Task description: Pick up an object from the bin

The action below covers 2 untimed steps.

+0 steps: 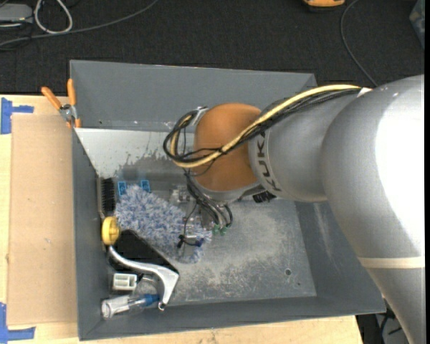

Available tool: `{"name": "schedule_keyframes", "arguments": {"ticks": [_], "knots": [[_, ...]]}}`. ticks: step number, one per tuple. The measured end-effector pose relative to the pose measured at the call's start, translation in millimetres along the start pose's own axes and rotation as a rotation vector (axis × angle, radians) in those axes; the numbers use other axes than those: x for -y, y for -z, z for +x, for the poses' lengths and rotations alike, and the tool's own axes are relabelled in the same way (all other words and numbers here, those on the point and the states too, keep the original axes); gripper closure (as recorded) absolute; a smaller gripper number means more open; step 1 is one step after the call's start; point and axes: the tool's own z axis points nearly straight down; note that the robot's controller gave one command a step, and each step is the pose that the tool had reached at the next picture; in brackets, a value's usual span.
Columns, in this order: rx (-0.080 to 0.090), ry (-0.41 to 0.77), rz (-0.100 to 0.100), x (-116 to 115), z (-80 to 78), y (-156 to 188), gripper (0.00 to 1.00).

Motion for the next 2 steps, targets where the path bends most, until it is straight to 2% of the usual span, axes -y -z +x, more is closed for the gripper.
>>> {"name": "schedule_keyframes", "arguments": {"ticks": [1, 2], "knots": [[-0.008, -0.088, -0.002, 0.5, -0.1, -13.0, 0.0], [0.001, 0.155, -0.002, 5.7, -2.3, -15.8, 0.0]]}}
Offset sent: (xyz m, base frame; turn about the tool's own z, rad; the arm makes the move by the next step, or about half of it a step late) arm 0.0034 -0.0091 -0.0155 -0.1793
